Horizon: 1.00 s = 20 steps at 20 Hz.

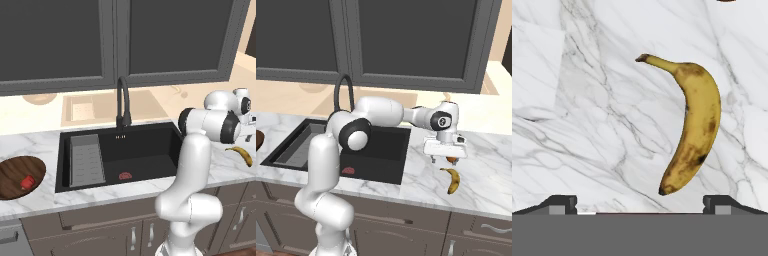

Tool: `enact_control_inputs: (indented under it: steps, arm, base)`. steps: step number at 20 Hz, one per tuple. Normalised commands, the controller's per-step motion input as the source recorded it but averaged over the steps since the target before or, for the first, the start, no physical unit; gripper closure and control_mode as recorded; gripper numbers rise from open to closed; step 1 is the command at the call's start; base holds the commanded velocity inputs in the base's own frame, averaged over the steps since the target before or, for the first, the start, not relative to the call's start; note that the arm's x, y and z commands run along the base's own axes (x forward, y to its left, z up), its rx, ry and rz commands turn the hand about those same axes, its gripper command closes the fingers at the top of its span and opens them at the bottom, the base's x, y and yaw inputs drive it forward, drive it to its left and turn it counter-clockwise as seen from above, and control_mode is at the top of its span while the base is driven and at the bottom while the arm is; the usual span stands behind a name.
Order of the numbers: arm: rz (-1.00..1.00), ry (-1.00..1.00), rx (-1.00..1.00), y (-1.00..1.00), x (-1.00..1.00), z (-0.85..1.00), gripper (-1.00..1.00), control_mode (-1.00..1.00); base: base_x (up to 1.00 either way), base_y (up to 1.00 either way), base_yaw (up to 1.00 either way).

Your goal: There is a mixed pile of frozen fruits and vegetables on the counter. Locate all the frozen vegetables and place the items in a bowl on the counter. Take all the frozen fruits and defrost them in a running sink.

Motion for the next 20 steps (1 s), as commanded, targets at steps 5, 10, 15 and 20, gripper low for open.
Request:
enact_control_inputs:
  steps: [5, 10, 15, 20]
  arm:
    - [0.02, -0.02, -0.05, -0.02, -0.06, -0.04, -1.0, -1.0]
    - [0.0, -0.03, 0.03, -0.07, 0.01, -0.02, -1.0, -1.0]
    - [0.02, 0.03, 0.07, -0.32, 0.18, 0.0, -1.0, -1.0]
    - [0.08, 0.0, 0.02, -0.31, 0.09, -0.01, -1.0, -1.0]
  base:
    - [0.0, 0.0, 0.0]
    - [0.0, 0.0, 0.0]
    - [0.0, 0.0, 0.0]
    - [0.0, 0.0, 0.0]
